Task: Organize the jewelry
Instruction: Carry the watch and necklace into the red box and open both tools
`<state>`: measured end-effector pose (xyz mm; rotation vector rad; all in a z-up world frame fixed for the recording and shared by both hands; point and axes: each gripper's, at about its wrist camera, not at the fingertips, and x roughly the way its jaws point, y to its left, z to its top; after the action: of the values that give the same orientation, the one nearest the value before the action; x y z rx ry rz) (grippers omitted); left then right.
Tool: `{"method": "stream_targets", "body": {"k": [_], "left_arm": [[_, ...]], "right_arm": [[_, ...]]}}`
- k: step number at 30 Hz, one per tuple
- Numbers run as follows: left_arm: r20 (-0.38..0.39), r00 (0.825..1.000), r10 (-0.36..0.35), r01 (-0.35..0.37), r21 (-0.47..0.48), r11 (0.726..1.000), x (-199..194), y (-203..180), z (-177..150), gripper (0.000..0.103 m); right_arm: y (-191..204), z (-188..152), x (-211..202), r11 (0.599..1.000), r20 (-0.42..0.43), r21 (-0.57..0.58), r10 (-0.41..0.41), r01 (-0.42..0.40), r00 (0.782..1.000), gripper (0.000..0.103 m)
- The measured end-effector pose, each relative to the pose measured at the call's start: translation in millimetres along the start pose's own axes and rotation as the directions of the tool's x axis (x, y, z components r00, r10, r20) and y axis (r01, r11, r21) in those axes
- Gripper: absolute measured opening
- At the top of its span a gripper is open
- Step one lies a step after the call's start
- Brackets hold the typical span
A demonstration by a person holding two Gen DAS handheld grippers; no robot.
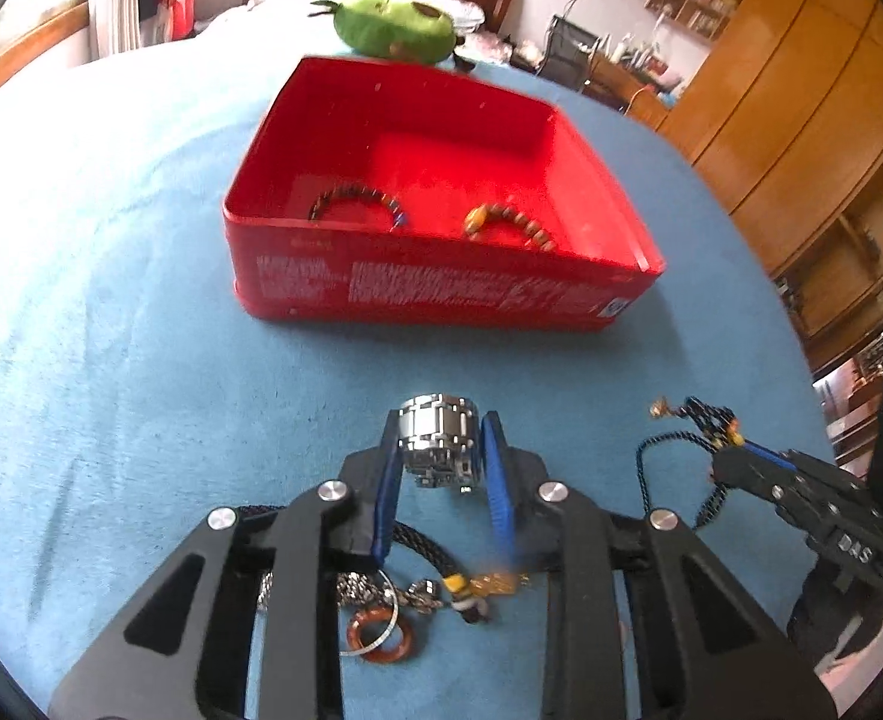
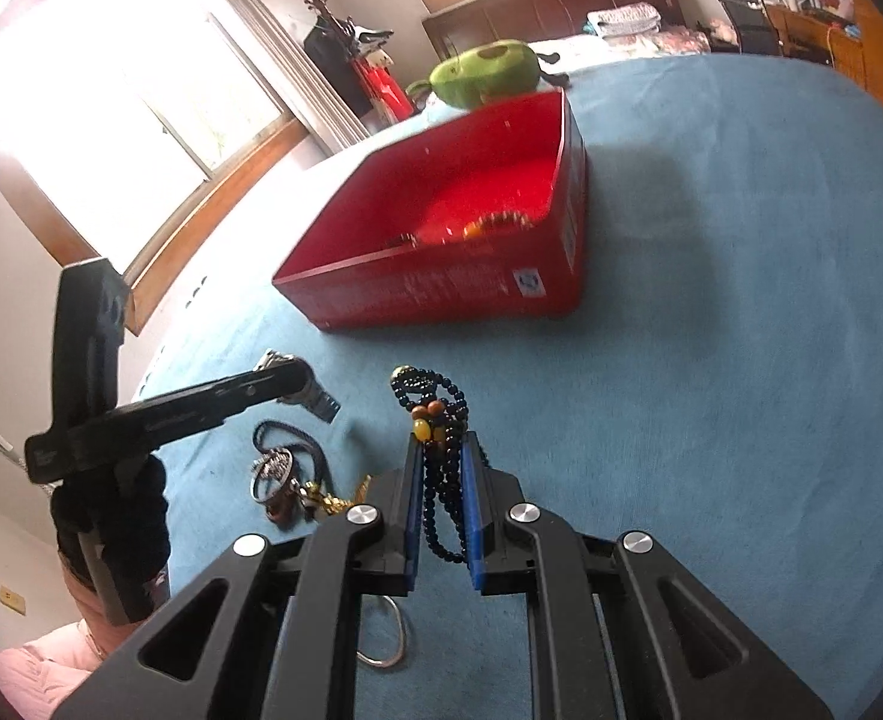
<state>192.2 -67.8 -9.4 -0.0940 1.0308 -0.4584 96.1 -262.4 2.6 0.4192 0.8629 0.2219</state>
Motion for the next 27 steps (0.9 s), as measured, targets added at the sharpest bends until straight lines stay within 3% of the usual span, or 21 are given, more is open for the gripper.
{"method": "stream_targets", "body": {"k": [5, 14, 19, 22, 27], "left_arm": [[0.037, 0.999, -0.027, 0.026, 0.025, 0.999, -23.3, -9.6, 11.1, 0.024], [0.153, 0.988, -0.031, 0.026, 0.033, 0.999, -55.7, -13.9, 64.3, 0.024], [0.167, 0.986, 0.016, -0.016, -0.001, 1.0, -27.7, -6.0, 97.7, 0.024], [0.142, 0.989, 0.027, -0.025, -0.016, 1.0, -1.6, 1.3, 114.1, 0.024], [0.084, 0.995, 0.052, -0.05, -0.016, 0.999, 38.1, 11.9, 129.0, 0.024]], "right_arm": [[11.6, 26.6, -14.8, 1.0, 0.042, -0.027, -0.002, 0.003, 0.999, 0.012], [32.3, 100.3, -25.1, 0.998, 0.137, -0.054, 0.04, -0.033, 0.99, 0.012], [34.9, 132.4, 9.2, 0.999, 0.144, -0.05, 0.012, -0.005, 0.989, 0.012], [31.3, 145.1, 38.9, 0.999, 0.119, -0.034, 0.022, -0.018, 0.993, 0.012], [21.6, 153.1, 83.7, 0.999, 0.049, -0.032, -0.031, 0.032, 0.998, 0.012]]}}
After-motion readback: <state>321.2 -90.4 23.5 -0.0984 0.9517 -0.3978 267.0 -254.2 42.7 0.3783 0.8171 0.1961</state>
